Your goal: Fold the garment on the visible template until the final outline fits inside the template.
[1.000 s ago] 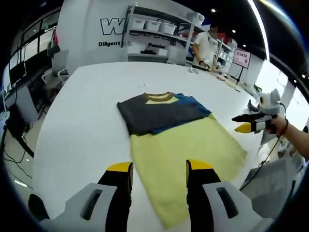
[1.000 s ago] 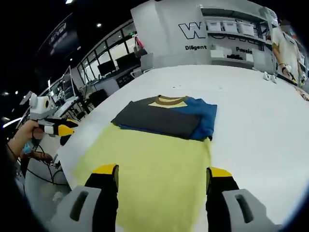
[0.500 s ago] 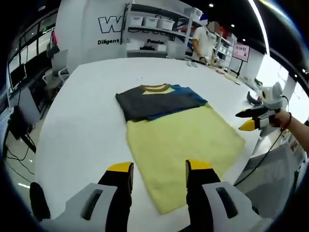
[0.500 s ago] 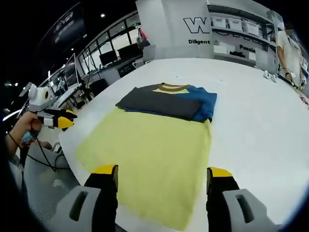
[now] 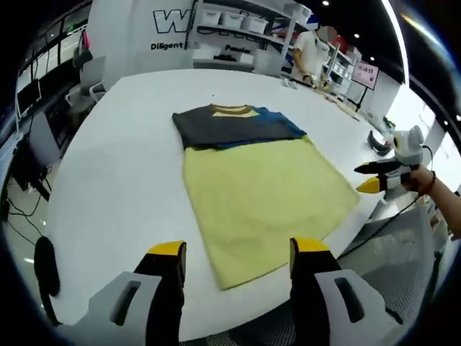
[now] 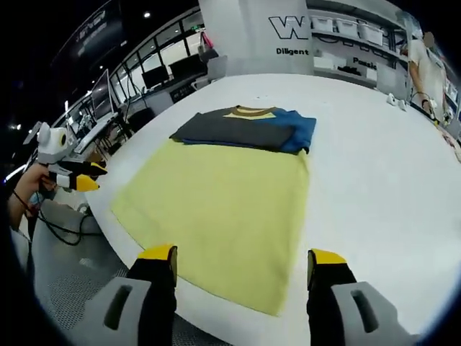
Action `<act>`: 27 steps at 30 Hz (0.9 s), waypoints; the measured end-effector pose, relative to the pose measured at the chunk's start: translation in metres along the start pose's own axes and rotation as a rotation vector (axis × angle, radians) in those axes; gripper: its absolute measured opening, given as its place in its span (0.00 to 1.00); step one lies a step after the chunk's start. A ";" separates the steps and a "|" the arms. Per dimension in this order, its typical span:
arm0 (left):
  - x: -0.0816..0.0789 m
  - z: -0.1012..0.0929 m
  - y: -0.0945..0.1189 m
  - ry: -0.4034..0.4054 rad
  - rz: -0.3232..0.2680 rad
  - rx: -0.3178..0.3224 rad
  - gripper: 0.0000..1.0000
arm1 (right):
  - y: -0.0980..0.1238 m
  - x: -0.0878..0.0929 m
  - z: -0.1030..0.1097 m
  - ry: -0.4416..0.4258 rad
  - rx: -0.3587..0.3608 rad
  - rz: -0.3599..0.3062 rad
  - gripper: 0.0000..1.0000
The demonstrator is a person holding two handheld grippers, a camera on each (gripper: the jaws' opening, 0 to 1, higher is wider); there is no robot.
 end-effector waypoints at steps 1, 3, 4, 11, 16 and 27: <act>0.003 0.000 0.001 0.002 0.020 0.001 0.57 | 0.000 0.002 0.000 -0.001 0.003 0.008 0.71; 0.007 0.000 0.001 0.006 0.030 -0.002 0.58 | 0.001 0.007 -0.001 0.000 0.006 0.017 0.70; 0.010 0.000 0.001 0.010 0.041 -0.004 0.58 | 0.001 0.010 -0.001 0.001 0.011 0.031 0.70; 0.029 0.005 0.001 0.018 0.132 -0.078 0.53 | 0.004 0.026 -0.010 -0.011 0.057 0.067 0.58; 0.033 0.004 -0.001 0.023 0.131 -0.087 0.48 | 0.004 0.031 -0.012 -0.026 0.069 0.073 0.47; 0.045 0.003 -0.005 0.035 0.166 -0.101 0.34 | 0.006 0.034 -0.014 -0.039 0.095 0.082 0.38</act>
Point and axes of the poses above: the point that each gripper's makers call its tool centre point, and the gripper's own axes: y roughly backward along the fingers, z roughly to its left, x roughly out of its underside, the point moved 6 cm from there along y, roughly backward along the fingers, and after that the axes turned 11 degrees about -z, right-handed, at the moved point
